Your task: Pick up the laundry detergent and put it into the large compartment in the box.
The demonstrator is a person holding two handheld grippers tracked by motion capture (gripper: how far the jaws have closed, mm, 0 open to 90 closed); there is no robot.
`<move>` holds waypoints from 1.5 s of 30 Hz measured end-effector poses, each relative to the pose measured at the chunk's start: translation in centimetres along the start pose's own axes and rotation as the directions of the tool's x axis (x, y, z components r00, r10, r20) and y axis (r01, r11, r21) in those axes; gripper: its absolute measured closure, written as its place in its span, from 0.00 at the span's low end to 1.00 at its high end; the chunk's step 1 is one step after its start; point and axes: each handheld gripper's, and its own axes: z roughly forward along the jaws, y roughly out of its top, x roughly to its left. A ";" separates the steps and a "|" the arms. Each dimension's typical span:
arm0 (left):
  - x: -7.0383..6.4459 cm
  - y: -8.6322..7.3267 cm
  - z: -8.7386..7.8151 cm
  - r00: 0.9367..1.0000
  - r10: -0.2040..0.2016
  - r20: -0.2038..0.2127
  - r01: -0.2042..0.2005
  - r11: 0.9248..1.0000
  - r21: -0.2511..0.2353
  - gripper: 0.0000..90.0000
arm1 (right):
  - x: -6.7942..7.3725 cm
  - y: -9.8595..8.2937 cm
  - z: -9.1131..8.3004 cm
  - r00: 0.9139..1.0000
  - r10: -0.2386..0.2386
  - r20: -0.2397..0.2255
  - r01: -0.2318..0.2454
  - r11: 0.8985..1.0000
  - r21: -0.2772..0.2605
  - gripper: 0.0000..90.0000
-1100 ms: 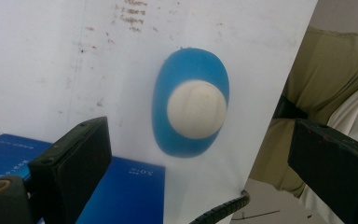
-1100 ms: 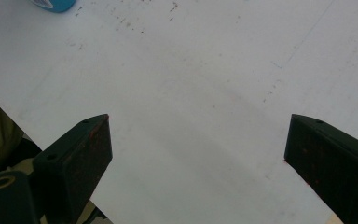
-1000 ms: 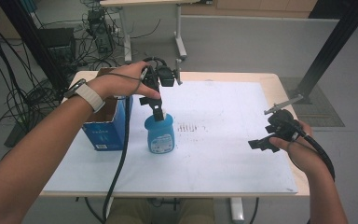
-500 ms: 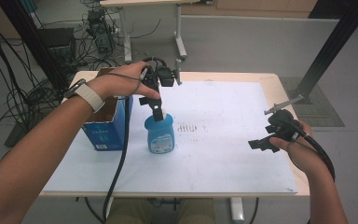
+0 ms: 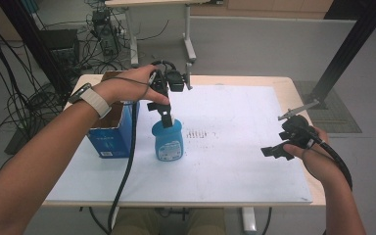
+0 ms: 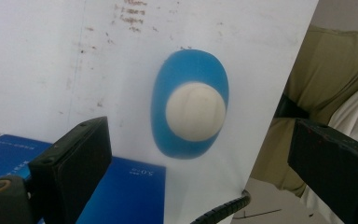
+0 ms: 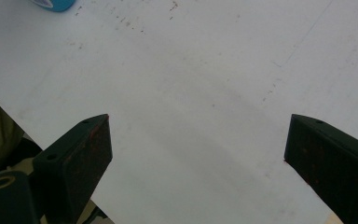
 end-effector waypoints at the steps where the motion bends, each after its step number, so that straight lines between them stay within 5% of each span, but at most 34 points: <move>1: 0.0 0.0 0.0 1.000 0.002 0.001 -0.002 1.000 -0.001 0.07 | 0.0 0.0 0.0 1.000 0.001 0.001 -0.001 1.000 0.001 0.08; 20: -0.2 -0.1 0.5 1.000 0.008 -0.002 -0.008 1.000 -0.008 0.07 | 0.0 0.0 0.2 1.000 0.002 -0.001 -0.002 1.000 0.001 0.08; 45: -0.8 0.2 5.0 0.997 0.071 -0.016 -0.071 0.997 0.003 0.07 | -0.2 -0.5 0.9 1.000 0.019 -0.012 -0.019 1.000 0.008 0.08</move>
